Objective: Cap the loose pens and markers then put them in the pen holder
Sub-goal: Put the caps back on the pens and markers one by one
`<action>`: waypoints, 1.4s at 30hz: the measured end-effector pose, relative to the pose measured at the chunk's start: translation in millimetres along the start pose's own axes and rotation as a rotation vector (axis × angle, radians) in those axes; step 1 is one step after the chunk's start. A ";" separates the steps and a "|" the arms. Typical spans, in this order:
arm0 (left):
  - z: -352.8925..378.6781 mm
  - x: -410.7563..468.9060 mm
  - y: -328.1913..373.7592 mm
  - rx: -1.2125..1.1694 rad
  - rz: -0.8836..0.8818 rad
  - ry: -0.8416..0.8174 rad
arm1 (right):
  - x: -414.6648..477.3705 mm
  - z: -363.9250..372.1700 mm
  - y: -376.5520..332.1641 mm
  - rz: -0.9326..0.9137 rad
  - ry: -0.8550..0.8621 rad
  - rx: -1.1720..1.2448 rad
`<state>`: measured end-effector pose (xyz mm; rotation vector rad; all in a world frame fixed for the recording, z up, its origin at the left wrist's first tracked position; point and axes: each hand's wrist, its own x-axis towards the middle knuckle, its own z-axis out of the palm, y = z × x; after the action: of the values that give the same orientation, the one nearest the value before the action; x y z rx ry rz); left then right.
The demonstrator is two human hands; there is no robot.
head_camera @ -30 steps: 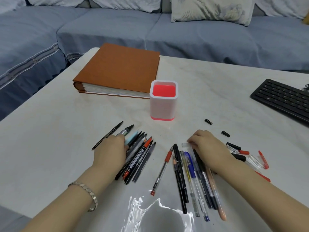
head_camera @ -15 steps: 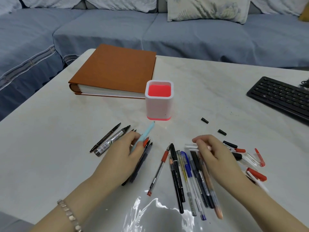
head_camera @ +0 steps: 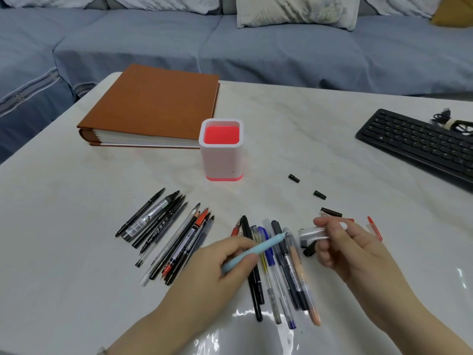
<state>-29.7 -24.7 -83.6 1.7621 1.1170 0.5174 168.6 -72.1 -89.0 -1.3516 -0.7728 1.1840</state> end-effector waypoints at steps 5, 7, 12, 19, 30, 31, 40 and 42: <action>1.4 -2.6 3.2 0.016 -0.002 -0.015 | -3.9 2.1 -0.4 -0.001 0.015 -0.040; 1.6 -2.9 4.3 0.020 0.006 -0.010 | -5.0 3.9 -2.1 0.017 0.027 -0.035; 1.8 -2.2 5.7 0.048 0.034 -0.002 | -4.9 3.5 -2.1 0.013 0.052 -0.070; 11.4 -3.5 6.2 0.112 0.148 -0.035 | -14.5 17.6 0.0 0.050 -0.133 -0.125; 19.3 0.1 12.9 -0.618 -0.380 -0.220 | -19.5 17.0 9.4 0.004 -0.167 -0.157; 20.9 1.4 11.4 -0.567 -0.346 -0.219 | -19.1 17.5 10.8 0.025 -0.159 -0.138; 17.6 11.4 -26.7 0.481 0.024 0.257 | 10.9 14.6 10.7 -0.014 0.030 -0.266; 16.6 12.1 -35.9 0.532 -0.068 0.249 | 19.3 21.2 13.8 -0.050 0.037 -0.476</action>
<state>-27.9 -17.8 -124.4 2.1413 1.5939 0.4297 151.5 -49.6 -103.6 -1.7227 -1.1016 0.9650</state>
